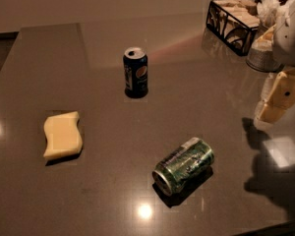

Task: Place green can upright

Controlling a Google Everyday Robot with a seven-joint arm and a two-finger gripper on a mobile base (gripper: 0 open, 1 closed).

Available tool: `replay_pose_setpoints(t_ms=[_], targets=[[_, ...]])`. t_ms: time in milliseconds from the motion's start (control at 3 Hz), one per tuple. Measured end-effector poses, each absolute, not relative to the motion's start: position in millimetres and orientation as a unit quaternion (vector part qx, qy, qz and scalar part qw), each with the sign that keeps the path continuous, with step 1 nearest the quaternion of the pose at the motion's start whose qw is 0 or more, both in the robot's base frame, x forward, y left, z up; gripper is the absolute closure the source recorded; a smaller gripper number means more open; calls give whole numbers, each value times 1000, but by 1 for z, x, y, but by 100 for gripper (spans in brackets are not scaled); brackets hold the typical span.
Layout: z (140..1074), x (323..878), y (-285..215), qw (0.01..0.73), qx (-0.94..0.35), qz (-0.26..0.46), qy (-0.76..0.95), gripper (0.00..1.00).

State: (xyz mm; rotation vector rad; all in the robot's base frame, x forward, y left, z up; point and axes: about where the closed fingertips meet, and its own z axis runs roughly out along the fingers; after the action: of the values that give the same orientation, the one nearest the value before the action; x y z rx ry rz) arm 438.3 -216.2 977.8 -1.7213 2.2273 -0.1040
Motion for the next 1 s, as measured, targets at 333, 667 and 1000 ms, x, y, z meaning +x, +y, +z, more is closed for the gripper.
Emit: replay_pose_setpoints(t_ms=[333,667,1000], targets=[[978,438,-216,162,-603,-36,780,0],[975,436,-205,163,-634,-28,756,0],[963,433,-179,151,-697,-21,701,0]])
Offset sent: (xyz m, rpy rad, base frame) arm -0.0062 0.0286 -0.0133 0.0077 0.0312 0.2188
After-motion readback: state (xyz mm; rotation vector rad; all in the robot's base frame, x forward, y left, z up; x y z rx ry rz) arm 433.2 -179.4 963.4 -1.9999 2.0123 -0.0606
